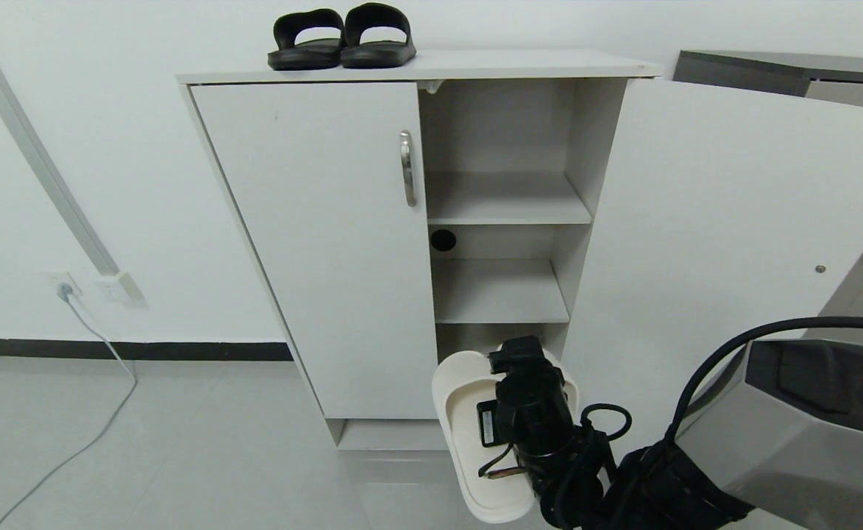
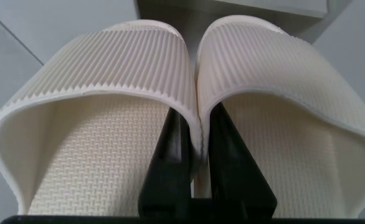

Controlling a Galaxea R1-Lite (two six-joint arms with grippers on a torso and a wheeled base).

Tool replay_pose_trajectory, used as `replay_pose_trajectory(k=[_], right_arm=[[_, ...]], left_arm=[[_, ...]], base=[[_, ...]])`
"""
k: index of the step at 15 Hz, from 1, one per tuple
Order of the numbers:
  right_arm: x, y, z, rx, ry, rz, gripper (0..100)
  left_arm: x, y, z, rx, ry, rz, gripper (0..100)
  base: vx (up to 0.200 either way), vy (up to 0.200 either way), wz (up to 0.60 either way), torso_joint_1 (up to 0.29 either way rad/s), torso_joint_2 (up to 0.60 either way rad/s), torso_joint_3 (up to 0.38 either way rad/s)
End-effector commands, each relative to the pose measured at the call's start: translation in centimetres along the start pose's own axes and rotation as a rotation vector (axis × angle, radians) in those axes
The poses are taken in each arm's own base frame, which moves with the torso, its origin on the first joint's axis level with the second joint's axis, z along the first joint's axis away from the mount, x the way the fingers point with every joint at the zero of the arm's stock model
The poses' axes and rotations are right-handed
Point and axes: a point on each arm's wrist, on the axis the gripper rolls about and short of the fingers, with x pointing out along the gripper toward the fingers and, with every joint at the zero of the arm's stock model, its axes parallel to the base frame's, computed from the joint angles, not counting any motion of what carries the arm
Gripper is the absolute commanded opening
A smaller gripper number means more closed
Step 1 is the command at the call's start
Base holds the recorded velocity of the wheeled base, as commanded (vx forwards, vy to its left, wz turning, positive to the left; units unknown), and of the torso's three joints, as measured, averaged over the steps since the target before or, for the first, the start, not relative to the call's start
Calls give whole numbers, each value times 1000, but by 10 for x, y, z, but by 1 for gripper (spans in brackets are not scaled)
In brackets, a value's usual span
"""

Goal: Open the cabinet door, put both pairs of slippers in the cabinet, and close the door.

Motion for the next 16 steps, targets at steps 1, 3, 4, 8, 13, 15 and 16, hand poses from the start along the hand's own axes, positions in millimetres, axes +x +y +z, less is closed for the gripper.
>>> replay_pose_trajectory(k=[1, 3, 4, 8, 13, 15, 16], right_arm=[[6, 3, -6, -18, 4, -8, 0], [10, 6, -5, -27, -4, -6, 0], [15, 8, -2, -29, -16, -11, 0], [19, 7, 2, -28, -27, -19, 0], [8, 0, 36, -16, -166, -76, 0], [7, -7, 45, -31, -244, -97, 0], [8, -10, 46, -39, -268, -106, 0]], left_arm=[[0, 0, 0, 0, 2, 1, 0], [0, 0, 0, 0, 2, 1, 0], [0, 0, 0, 0, 2, 1, 0], [0, 0, 0, 0, 2, 1, 0], [0, 0, 0, -1, 2, 3, 0], [0, 0, 0, -1, 2, 3, 0], [0, 0, 0, -1, 4, 3, 0]], base=[[0, 0, 0, 0, 0, 0], [0, 0, 0, 1, 1, -62], [0, 0, 0, 7, 2, -154], [0, 0, 0, 5, 1, -195], [0, 0, 0, 5, 2, -199], [0, 0, 0, 2, 2, -195], [0, 0, 0, 2, -7, -193]])
